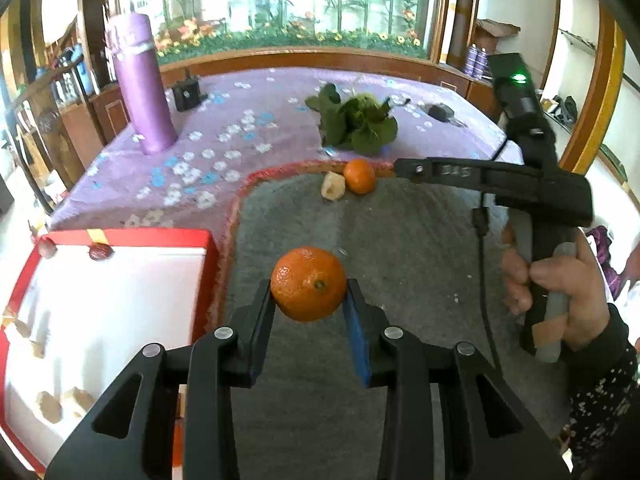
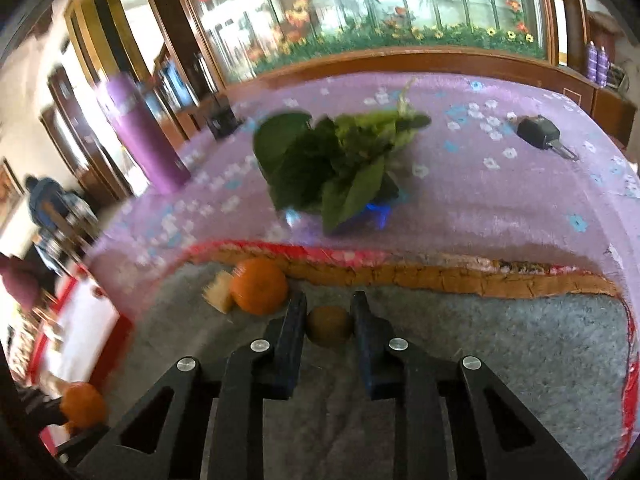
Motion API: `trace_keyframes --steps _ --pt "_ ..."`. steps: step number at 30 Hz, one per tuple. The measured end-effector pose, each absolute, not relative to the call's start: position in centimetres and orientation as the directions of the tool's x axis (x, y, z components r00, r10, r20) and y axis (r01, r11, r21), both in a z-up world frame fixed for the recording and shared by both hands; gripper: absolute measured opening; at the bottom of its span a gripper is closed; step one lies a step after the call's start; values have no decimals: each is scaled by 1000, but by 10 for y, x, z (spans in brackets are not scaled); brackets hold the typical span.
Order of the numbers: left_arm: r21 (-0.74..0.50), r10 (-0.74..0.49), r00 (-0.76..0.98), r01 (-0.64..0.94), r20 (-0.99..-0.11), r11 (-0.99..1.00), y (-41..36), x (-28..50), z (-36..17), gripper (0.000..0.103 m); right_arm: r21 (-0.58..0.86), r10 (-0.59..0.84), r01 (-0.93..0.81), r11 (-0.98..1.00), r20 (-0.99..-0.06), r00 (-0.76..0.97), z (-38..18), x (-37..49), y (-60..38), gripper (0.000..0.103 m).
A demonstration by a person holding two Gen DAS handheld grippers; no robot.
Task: Organize fruits
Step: 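Grasp a mandarin with the left tool while the right tool grasps a brown round fruit, then carry the mandarin and brown fruit into the white tray and open both tools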
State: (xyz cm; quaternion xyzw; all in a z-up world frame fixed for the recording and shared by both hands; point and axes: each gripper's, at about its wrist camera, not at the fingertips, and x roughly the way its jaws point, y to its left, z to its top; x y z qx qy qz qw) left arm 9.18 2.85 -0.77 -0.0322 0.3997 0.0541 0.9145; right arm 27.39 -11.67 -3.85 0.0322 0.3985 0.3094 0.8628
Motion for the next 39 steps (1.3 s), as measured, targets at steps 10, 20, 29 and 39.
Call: trace_keyframes --steps 10,20,29,39 --pt "-3 108 694 -156 -712 988 38 85 1 32 340 686 -617 710 -535 494 -13 246 -112 23" --pt "1 189 741 -246 -645 969 73 53 28 32 333 638 -561 758 -558 531 -18 248 -120 23" --pt "-9 312 762 -385 -568 923 130 5 51 32 359 749 -675 644 -476 461 19 176 -69 23" --pt "-7 427 722 -514 -545 858 179 -32 43 32 324 835 -849 417 -506 217 20 74 30 23"
